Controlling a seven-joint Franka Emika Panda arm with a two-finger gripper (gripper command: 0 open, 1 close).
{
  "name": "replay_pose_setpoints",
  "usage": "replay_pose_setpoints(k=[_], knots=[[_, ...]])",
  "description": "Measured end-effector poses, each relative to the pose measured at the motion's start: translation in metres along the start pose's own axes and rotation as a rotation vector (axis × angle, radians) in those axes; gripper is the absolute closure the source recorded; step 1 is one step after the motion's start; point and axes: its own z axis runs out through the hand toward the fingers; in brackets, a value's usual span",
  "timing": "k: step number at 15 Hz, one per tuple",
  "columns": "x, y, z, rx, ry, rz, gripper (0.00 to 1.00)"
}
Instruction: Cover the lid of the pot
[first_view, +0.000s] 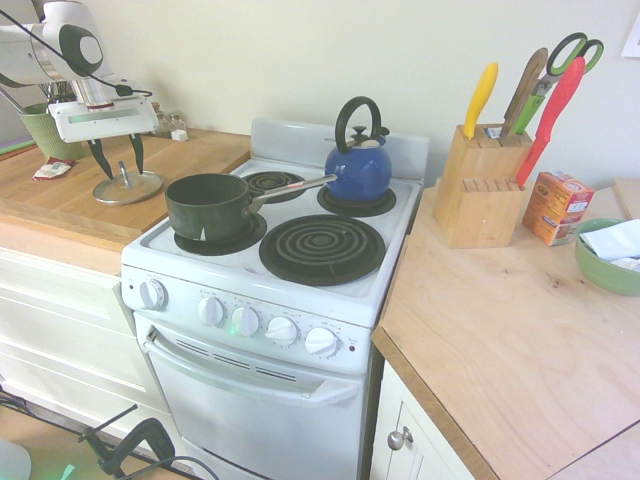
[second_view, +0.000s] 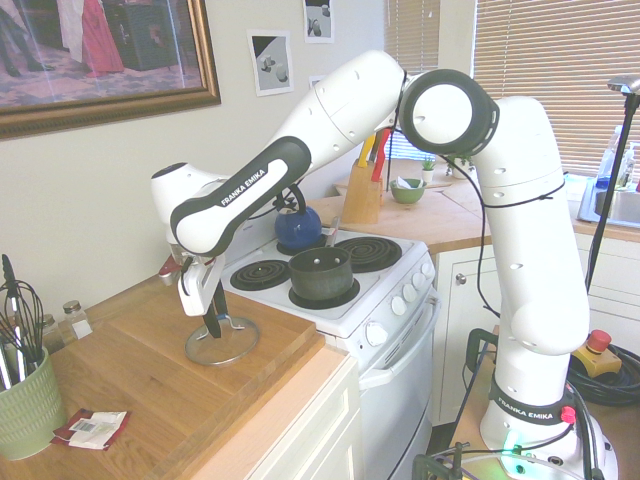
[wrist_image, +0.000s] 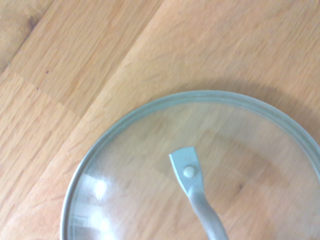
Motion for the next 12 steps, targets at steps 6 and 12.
replay_pose_setpoints(k=[6, 12], knots=[[-0.0010, -0.0044, 0.0012, 0.004, 0.006, -0.007, 1.00], [0.0002, -0.0031, 0.0025, 0.003, 0.007, -0.003, 1.00]])
